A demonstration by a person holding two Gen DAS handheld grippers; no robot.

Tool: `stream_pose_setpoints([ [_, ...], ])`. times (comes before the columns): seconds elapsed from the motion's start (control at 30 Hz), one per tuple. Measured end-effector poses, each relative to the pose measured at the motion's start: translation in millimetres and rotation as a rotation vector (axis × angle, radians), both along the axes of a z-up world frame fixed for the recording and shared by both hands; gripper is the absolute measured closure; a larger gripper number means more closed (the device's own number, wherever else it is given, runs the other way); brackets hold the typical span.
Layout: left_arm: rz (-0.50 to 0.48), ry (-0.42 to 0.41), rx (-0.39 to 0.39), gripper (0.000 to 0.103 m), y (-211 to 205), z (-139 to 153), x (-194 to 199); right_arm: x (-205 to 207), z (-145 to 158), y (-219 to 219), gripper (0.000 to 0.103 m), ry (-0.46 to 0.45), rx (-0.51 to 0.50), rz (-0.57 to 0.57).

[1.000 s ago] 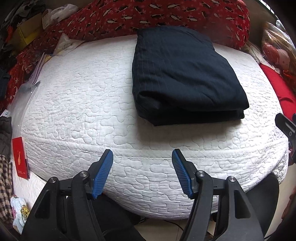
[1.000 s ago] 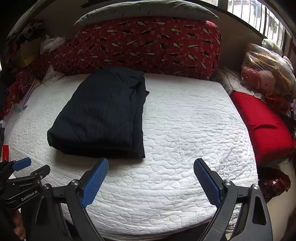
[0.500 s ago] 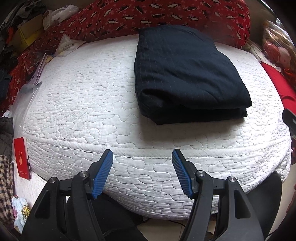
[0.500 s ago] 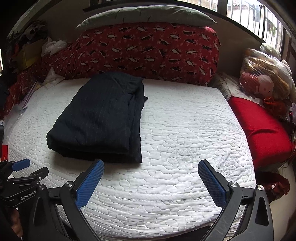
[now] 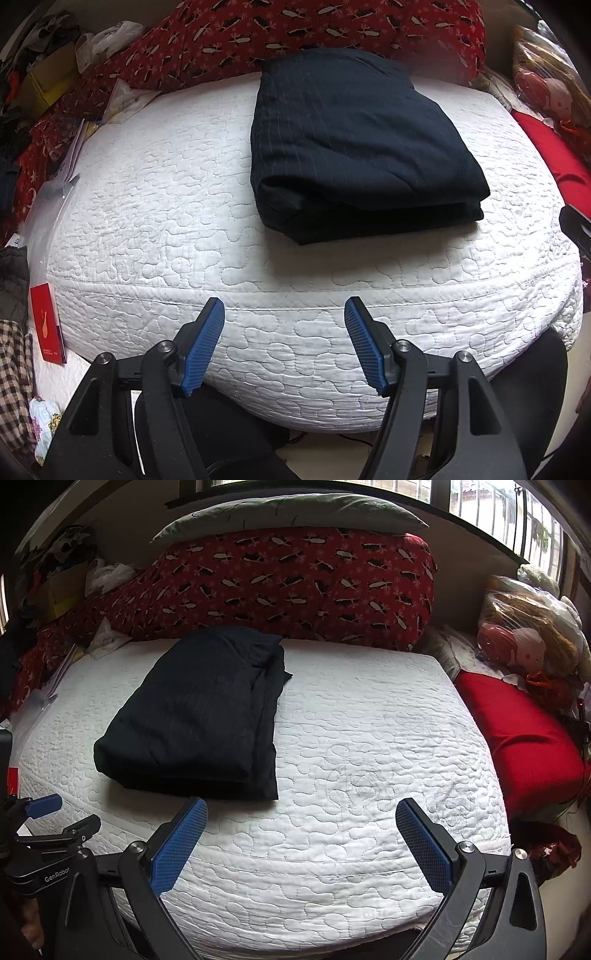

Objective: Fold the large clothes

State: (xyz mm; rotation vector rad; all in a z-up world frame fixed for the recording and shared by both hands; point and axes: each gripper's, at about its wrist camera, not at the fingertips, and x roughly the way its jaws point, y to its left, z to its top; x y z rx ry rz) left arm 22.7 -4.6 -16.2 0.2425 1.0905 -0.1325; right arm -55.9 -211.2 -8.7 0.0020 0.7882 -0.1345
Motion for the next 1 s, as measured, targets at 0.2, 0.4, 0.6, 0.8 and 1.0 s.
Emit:
stream_pose_setpoints([
  [0.2,0.007,-0.04,-0.045,0.026,-3.1,7.7,-7.7,-3.3,0.0,-4.8,0.0,-0.014,0.019,-0.006],
  [0.4,-0.005,-0.018,-0.06,0.026,-11.3,9.1,-9.3,-2.3,-2.8,-7.2,0.0,0.007,0.05,0.018],
  [0.6,-0.009,-0.021,-0.059,0.026,-13.6,11.1,-10.8,-6.2,-1.9,-4.6,0.0,-0.004,0.037,0.024],
  [0.8,-0.02,-0.032,-0.06,0.026,-16.0,12.8,-12.8,-6.1,-1.0,-5.4,0.0,-0.003,0.051,0.025],
  [1.0,-0.024,-0.033,-0.073,0.026,-14.5,15.6,-13.1,-9.3,-0.1,-1.5,0.0,-0.006,0.024,0.027],
])
